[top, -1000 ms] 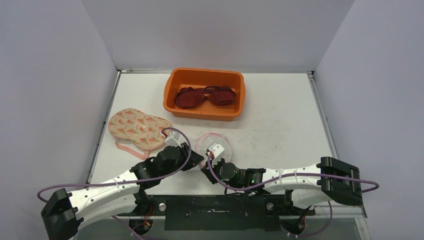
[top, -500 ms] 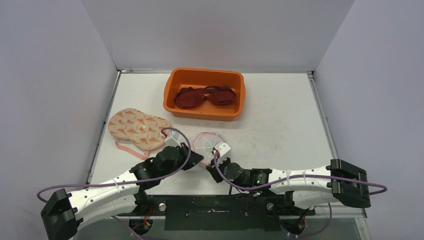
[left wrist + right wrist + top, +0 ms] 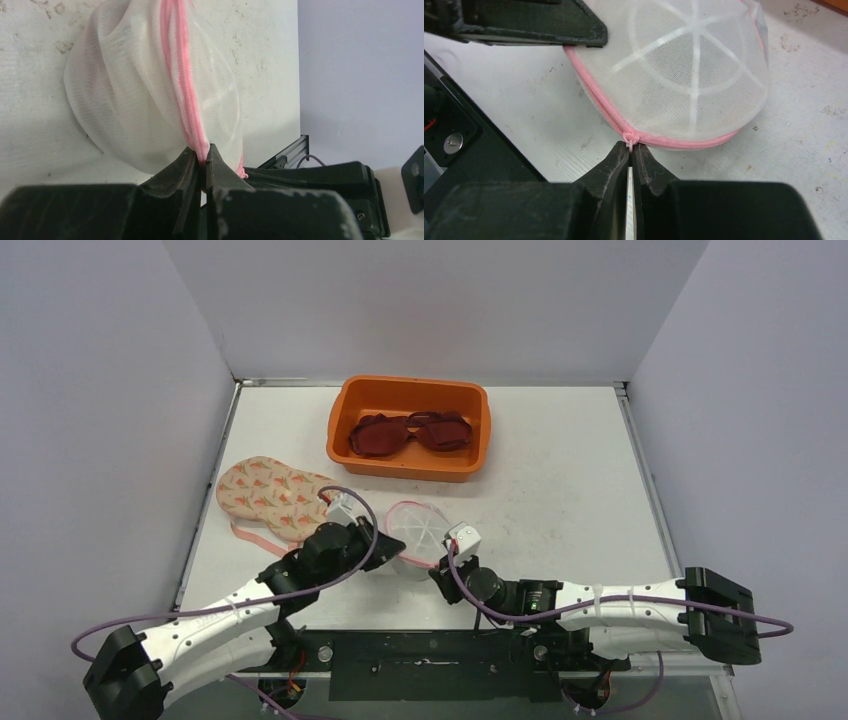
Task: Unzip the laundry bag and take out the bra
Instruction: Unzip the laundry bag at the center of the board.
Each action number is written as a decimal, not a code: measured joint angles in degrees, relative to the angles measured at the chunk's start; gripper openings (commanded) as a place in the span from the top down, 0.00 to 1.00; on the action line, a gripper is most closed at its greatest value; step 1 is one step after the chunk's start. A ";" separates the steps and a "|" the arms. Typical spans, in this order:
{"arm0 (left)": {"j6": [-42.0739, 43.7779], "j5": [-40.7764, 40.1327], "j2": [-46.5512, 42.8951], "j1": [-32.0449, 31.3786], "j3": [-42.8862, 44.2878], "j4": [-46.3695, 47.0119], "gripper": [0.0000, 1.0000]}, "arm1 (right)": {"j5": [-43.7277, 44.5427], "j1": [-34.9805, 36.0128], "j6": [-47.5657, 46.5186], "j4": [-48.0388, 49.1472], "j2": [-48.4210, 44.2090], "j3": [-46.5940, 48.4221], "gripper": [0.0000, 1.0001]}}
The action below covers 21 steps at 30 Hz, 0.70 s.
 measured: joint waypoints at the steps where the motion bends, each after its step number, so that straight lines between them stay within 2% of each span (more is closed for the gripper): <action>1: 0.68 2.49 0.76 2.01 0.00 1.27 1.00 | -0.17 0.00 -0.46 0.11 -0.59 -0.02 0.95; 6: 3.67 13.53 8.15 10.84 1.09 6.38 1.00 | -0.37 0.00 -1.88 0.83 -0.81 -0.02 0.95; 12: 7.63 20.57 18.99 13.22 8.04 9.33 1.00 | -0.81 0.11 -3.02 1.53 0.04 -0.02 0.95; 13: 8.09 21.24 19.89 13.22 8.63 9.90 0.94 | -0.85 0.13 -3.13 1.79 0.44 -0.02 0.95; 17: 9.18 21.79 19.82 13.33 8.76 10.27 0.39 | -1.70 0.24 -3.34 3.19 2.03 0.00 0.95; 20: 9.18 20.48 15.02 13.44 7.23 7.80 0.19 | -2.45 0.55 -3.39 4.04 2.86 0.09 0.95; 21: 9.14 19.89 12.87 13.44 6.69 6.51 0.16 | -2.75 0.55 -3.41 4.28 3.08 0.13 0.95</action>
